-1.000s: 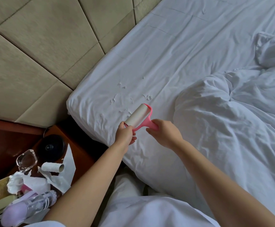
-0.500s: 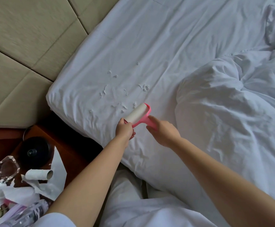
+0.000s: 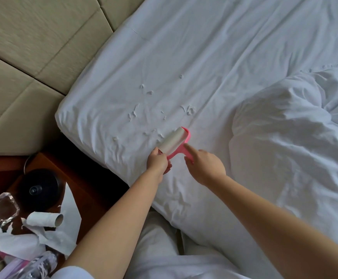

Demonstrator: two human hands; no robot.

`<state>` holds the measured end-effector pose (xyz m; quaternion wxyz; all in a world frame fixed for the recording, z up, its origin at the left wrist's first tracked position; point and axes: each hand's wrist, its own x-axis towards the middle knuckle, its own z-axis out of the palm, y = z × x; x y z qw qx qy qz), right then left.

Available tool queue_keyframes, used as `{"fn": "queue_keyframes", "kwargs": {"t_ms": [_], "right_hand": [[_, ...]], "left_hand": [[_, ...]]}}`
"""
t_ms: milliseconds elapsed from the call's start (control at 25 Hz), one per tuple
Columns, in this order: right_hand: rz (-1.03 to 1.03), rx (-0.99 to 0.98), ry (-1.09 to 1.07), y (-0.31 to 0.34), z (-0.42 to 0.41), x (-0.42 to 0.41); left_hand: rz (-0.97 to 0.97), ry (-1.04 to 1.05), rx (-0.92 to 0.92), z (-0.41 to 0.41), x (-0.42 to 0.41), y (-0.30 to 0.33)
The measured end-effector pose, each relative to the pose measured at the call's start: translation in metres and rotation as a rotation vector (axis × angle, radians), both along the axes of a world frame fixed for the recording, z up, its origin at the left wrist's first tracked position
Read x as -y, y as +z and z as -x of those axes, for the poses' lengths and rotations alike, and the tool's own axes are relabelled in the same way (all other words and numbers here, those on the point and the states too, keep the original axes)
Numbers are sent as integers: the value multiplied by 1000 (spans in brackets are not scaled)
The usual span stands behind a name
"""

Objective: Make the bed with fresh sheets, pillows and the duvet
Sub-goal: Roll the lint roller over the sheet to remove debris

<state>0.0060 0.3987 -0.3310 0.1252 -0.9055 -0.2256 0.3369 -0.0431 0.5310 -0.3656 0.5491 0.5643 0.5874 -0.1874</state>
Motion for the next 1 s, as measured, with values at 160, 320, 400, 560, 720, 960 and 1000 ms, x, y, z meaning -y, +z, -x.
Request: {"fn": "queue_keyframes", "kwargs": {"t_ms": [160, 320, 400, 560, 720, 960, 1000], "right_hand": [[-6, -101, 34, -13, -7, -15], [7, -123, 57, -22, -20, -33], [12, -136, 57, -23, -25, -42], [10, -130, 62, -25, -35, -66], [-1, -110, 74, -26, -43, -94], [-15, -106, 92, -31, -67, -148], [-8, -107, 88, -33, -69, -156]], "left_hand": [[-74, 25, 4, -5, -6, -13], [-136, 75, 29, -10, -27, -25], [-192, 36, 50, -12, -37, -29], [-307, -80, 52, -18, -57, -38], [-388, -179, 40, -28, -86, -39], [-544, -229, 47, -51, -135, -21], [-551, -201, 48, -54, -141, -18]]}}
